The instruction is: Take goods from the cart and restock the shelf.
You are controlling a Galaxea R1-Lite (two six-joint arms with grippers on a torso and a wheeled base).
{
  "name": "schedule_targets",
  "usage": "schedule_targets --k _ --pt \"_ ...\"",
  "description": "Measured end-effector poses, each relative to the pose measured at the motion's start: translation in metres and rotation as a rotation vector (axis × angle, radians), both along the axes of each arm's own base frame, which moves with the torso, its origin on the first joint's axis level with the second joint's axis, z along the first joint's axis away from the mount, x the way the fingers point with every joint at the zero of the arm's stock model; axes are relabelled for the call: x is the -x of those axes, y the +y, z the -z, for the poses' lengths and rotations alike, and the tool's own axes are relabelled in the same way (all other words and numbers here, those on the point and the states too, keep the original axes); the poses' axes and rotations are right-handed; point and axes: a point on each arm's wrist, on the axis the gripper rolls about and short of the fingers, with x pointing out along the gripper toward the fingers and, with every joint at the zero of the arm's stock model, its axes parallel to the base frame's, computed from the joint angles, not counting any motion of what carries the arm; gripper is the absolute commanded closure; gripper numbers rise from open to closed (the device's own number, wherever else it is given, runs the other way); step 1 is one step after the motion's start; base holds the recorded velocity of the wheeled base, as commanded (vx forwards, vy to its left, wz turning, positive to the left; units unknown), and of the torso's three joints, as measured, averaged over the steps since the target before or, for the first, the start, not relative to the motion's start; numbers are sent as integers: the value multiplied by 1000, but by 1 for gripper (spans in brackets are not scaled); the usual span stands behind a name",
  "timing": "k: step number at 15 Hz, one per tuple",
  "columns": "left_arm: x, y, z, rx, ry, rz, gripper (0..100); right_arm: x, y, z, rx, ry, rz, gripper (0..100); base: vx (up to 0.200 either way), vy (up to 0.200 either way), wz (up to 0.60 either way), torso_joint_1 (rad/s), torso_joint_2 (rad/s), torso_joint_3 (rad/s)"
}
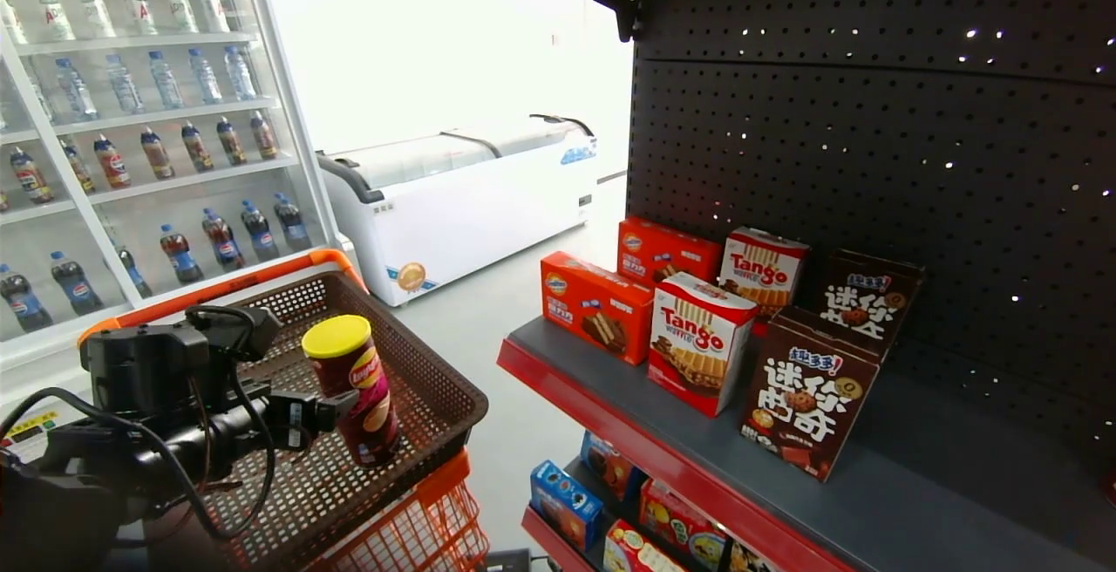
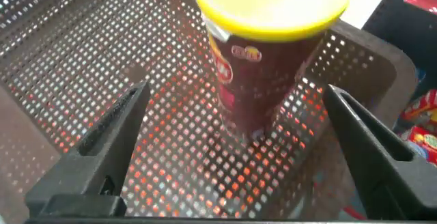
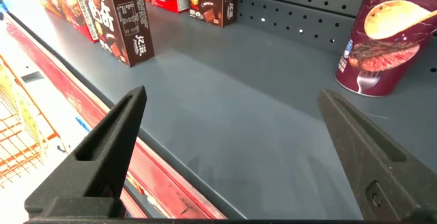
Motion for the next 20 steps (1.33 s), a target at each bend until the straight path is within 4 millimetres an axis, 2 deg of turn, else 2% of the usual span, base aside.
schedule_targets --k 4,7,8,11,16,18,20 --pt "-26 -1 24 -1 -46 6 0 0 0 0 0 0 0 0 0 0 0 0 0 0" --pt "-43 -9 38 -2 -110 32 0 0 0 0 0 0 1 0 0 0 0 0 0 0" --pt "-46 -13 44 -1 -105 44 100 0 0 0 0 0 0 0 0 0 0 0 0 0" --pt "-52 -16 57 -6 -77 46 100 0 0 0 0 0 1 0 0 0 0 0 0 0" --pt "-54 -16 62 -67 -20 -57 100 0 0 0 0 0 0 0 0 0 0 0 0 0" --pt "-54 -17 53 -85 28 -70 100 0 0 0 0 0 0 0 0 0 0 0 0 0" --pt "-52 -22 32 -89 28 -66 100 0 0 0 0 0 0 0 0 0 0 0 0 0"
